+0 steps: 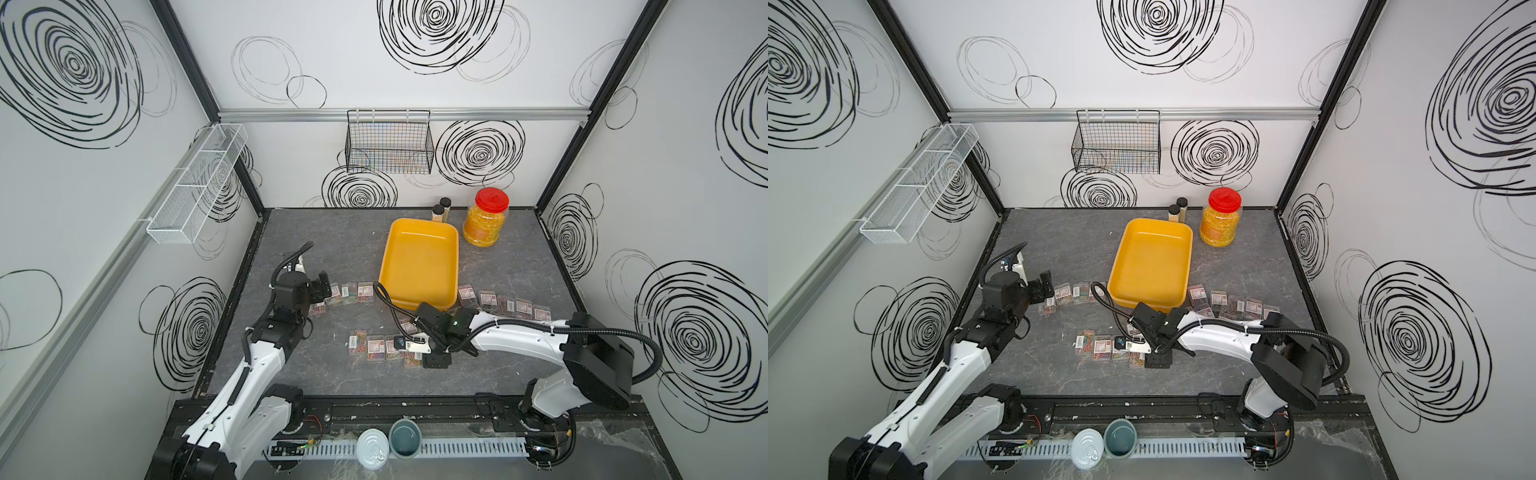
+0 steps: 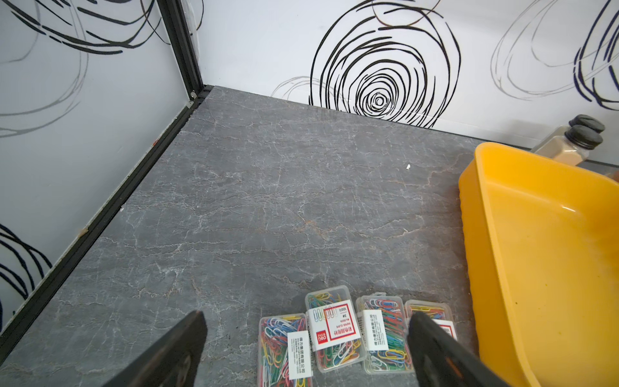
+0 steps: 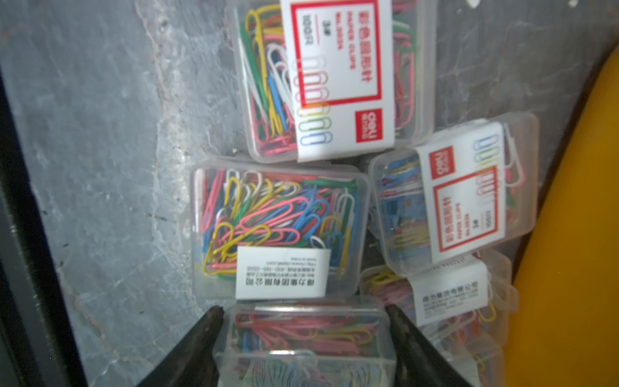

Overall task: Take the paper clips out of the storage box
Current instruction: Place the boxed paper clips at the center of the board, then reset both arms

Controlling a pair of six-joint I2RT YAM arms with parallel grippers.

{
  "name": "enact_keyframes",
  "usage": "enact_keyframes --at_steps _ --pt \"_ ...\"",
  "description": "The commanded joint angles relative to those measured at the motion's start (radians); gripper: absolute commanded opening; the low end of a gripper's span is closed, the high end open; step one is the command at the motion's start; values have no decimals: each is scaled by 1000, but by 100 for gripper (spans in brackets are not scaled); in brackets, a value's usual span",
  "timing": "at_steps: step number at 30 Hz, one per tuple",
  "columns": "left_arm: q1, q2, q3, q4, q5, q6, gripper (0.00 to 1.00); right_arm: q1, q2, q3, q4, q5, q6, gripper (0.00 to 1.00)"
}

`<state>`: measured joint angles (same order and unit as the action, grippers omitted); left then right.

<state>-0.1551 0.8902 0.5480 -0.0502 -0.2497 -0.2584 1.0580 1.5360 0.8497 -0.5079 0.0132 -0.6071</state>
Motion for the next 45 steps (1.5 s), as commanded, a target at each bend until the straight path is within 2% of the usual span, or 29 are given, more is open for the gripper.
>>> enact_keyframes --at_steps 1,8,16,20,24,28,29,31,34,36,39,40,42,45 --pt "12 8 4 56 5 7 97 5 40 -5 48 13 -14 75" --pt "20 30 6 82 10 15 98 5 30 -2 26 19 -5 87" --pt "22 59 10 122 11 10 98 1 -57 23 -77 -20 -4 91" --pt "24 56 24 137 -40 -13 99 -24 -131 51 -60 -9 27 95" --pt "29 49 53 100 -146 -78 99 -85 -204 90 66 83 115 97" --pt "31 30 45 133 -148 -56 99 -235 -226 167 216 146 322 98" --pt "32 31 41 146 -149 -36 99 -273 -221 180 255 197 387 99" --pt "37 47 44 147 -221 -26 99 -346 -194 220 288 337 551 100" --pt "80 90 59 146 -232 5 99 -472 -146 280 260 371 803 100" --pt "80 101 36 204 -231 66 99 -514 -154 262 288 396 922 100" --pt "100 97 -30 321 -181 96 99 -532 -248 142 452 407 923 100" --pt "109 100 -48 351 -165 103 99 -539 -284 100 496 446 929 100" --pt "115 113 -73 378 -177 115 99 -570 -337 45 515 518 973 100" --pt "125 125 -112 425 -213 126 99 -667 -376 -31 441 568 1062 100"
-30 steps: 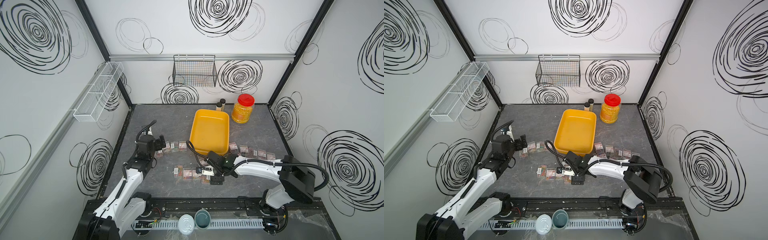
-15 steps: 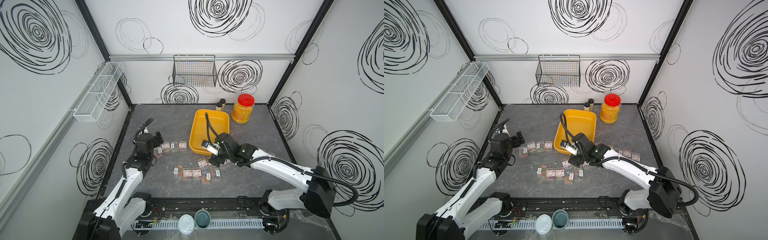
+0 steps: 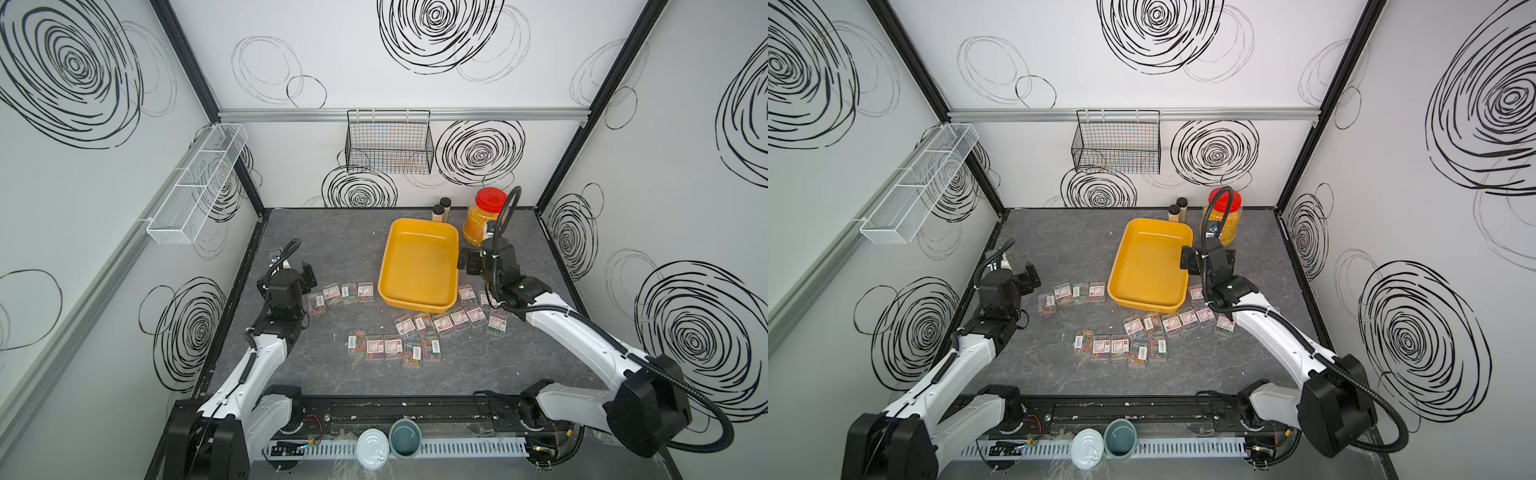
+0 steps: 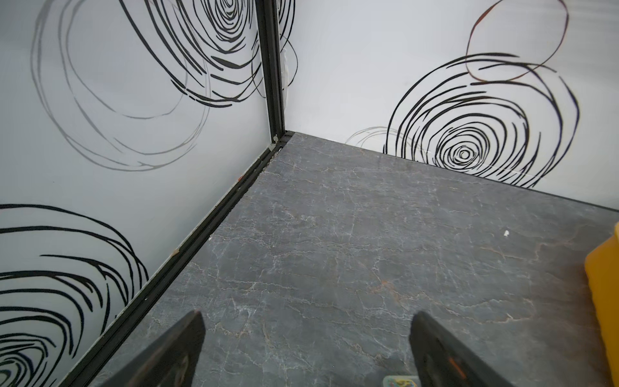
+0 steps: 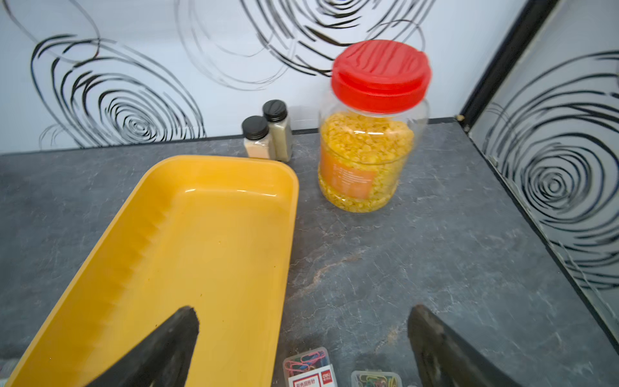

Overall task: Take the paper clips out of the storage box
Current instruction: Reset both arms

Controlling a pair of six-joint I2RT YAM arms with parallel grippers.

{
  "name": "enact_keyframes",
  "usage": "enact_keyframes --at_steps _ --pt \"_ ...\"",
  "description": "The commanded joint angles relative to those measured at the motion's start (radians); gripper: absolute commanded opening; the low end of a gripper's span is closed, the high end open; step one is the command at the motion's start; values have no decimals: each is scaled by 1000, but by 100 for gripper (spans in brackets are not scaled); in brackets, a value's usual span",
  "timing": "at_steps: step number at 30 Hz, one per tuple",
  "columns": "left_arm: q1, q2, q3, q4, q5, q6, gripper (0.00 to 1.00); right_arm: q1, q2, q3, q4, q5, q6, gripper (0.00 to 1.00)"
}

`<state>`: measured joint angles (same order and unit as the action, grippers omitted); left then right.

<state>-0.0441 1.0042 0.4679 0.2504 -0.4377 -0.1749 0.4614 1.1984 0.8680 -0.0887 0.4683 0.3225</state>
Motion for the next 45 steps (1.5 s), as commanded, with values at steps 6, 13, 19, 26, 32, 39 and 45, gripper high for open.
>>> enact_keyframes --at_steps 6,13,19,26,32,39,45 --pt "36 68 -136 309 -12 47 99 -193 -68 -172 17 158 60 100" --pt "38 236 -182 538 -1 62 99 -245 -79 -424 445 10 -90 100" --pt "40 366 -113 624 51 30 99 -260 67 -408 619 -45 -253 100" --pt "-72 438 -99 697 66 172 99 -308 213 -478 816 -149 -350 100" --pt "-37 431 -199 863 184 167 99 -366 176 -509 839 -328 -362 100" --pt "-28 456 -228 932 205 167 99 -459 216 -526 963 -451 -328 100" --pt "-29 458 -233 945 200 168 99 -517 281 -570 1099 -503 -282 100"
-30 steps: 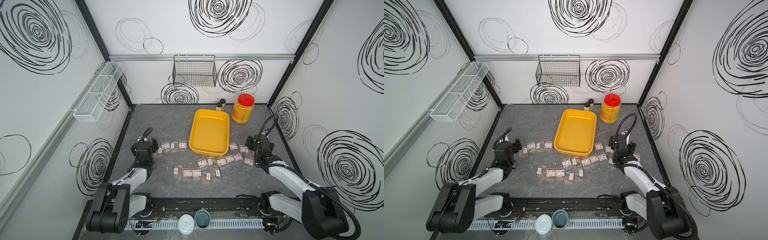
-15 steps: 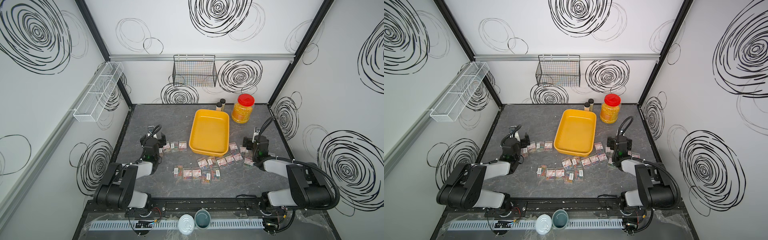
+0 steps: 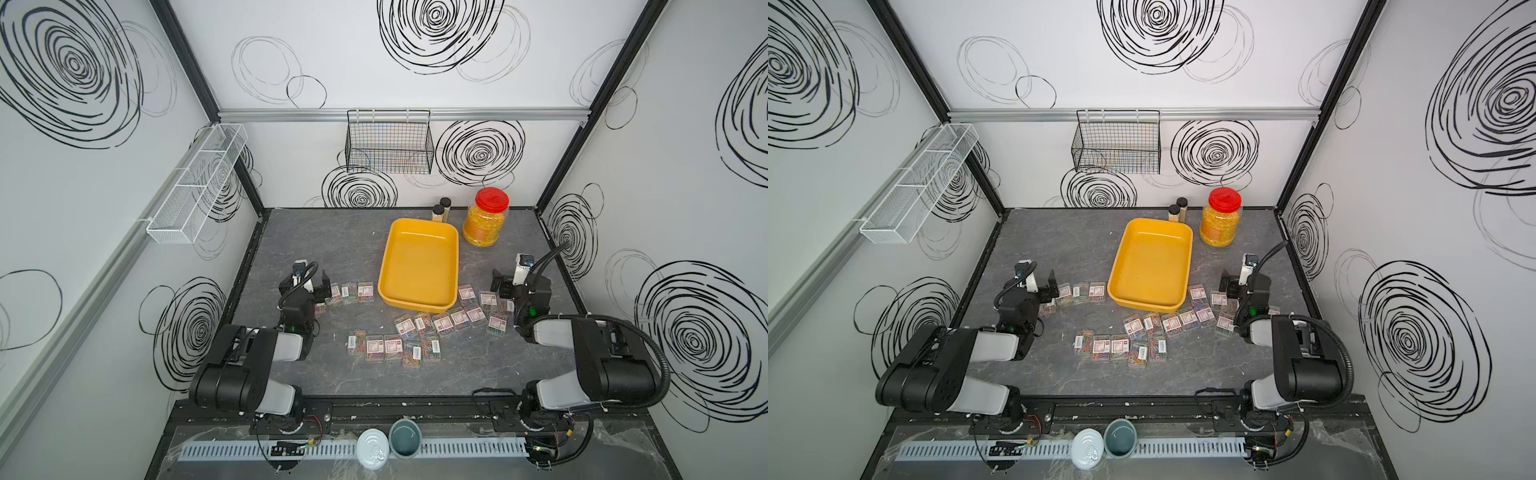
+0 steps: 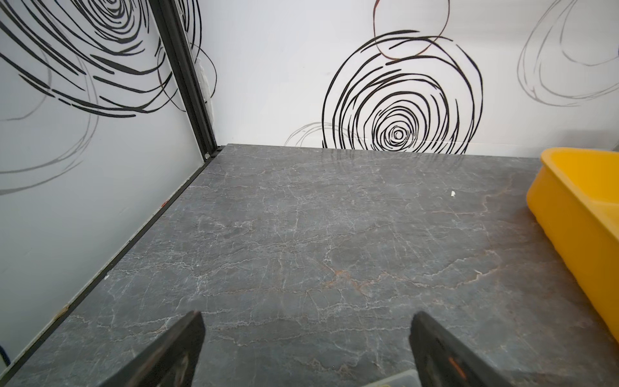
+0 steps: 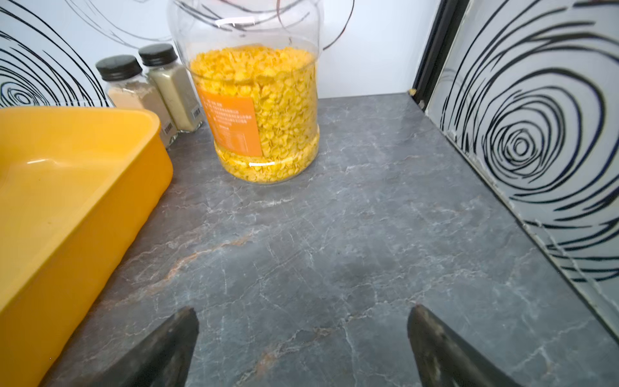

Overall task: Take the paper clips out of the storage box
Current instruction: Reset both arms

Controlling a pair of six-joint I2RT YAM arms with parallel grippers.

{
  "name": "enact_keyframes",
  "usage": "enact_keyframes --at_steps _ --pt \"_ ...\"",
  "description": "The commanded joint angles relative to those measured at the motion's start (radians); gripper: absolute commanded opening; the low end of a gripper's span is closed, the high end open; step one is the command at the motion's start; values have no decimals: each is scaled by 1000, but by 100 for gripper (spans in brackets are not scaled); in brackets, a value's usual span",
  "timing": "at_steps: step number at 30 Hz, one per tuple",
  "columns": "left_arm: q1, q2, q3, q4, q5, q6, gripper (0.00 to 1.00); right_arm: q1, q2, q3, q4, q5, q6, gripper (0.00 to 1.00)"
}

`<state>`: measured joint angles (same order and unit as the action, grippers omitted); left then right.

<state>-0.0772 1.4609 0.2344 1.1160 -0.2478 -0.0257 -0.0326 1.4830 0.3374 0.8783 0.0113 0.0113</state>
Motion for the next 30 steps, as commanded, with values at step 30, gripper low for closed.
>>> enact_keyframes --at_steps 30 --pt "7 3 4 76 18 15 99 -5 27 -70 216 -23 15 100"
